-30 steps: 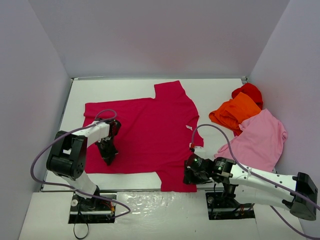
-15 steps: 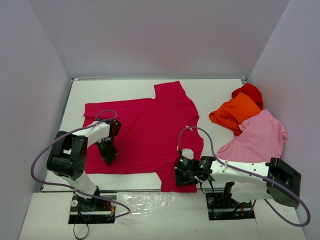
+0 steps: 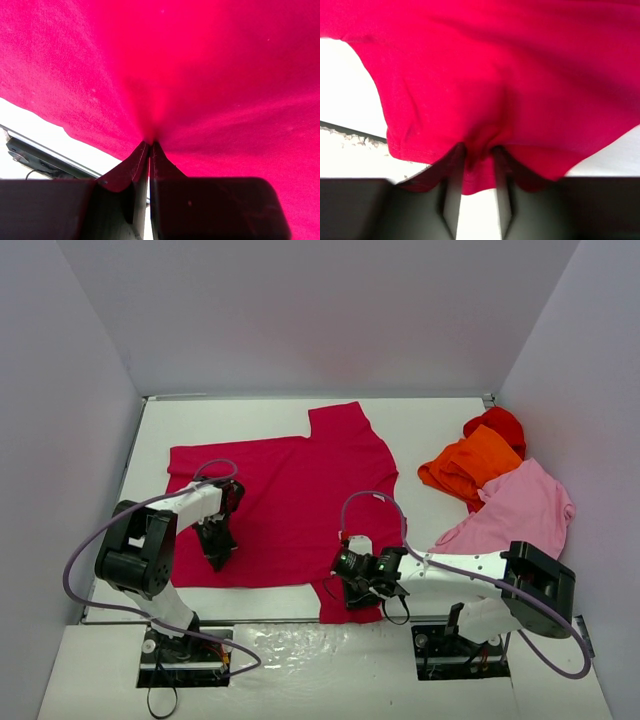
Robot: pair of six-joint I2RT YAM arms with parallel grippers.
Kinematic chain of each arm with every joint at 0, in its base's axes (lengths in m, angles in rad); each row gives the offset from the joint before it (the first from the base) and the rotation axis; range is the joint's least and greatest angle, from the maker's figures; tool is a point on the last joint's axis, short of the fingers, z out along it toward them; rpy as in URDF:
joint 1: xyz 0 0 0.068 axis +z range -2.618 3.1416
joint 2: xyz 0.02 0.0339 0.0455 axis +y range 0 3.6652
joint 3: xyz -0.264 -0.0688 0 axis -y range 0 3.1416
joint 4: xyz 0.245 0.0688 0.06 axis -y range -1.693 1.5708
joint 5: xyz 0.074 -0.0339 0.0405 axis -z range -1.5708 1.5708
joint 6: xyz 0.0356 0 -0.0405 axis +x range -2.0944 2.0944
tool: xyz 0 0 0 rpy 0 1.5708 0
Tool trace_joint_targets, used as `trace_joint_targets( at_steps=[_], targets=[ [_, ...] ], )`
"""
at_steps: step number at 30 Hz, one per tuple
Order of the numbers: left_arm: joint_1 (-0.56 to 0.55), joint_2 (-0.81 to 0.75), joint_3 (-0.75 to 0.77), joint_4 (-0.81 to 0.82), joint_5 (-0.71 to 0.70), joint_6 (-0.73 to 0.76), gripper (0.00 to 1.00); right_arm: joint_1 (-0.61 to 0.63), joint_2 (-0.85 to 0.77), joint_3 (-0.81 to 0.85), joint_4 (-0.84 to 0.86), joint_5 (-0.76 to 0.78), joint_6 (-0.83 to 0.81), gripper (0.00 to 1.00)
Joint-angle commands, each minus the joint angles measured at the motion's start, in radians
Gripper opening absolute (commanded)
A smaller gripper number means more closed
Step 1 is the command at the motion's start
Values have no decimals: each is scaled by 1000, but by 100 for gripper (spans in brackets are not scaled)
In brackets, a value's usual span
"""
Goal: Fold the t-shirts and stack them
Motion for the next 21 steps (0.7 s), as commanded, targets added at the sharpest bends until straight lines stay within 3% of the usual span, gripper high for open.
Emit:
trace_joint_targets(
  at_steps=[1,4,14,21],
  targets=[
    [-5,32,-14,40,-24,-1,0,13,103,-86,22,40,35,10],
    [-6,38,-19,46,-21,1,0,14,101,-104,21,42,45,0],
    [-14,-13,23,17,-37,6,0,19,-30,-60,-26,138,50,0],
    [-14,-52,215,-99,-99,45,0,-4,-18,60,-83,216,-53,0]
  ],
)
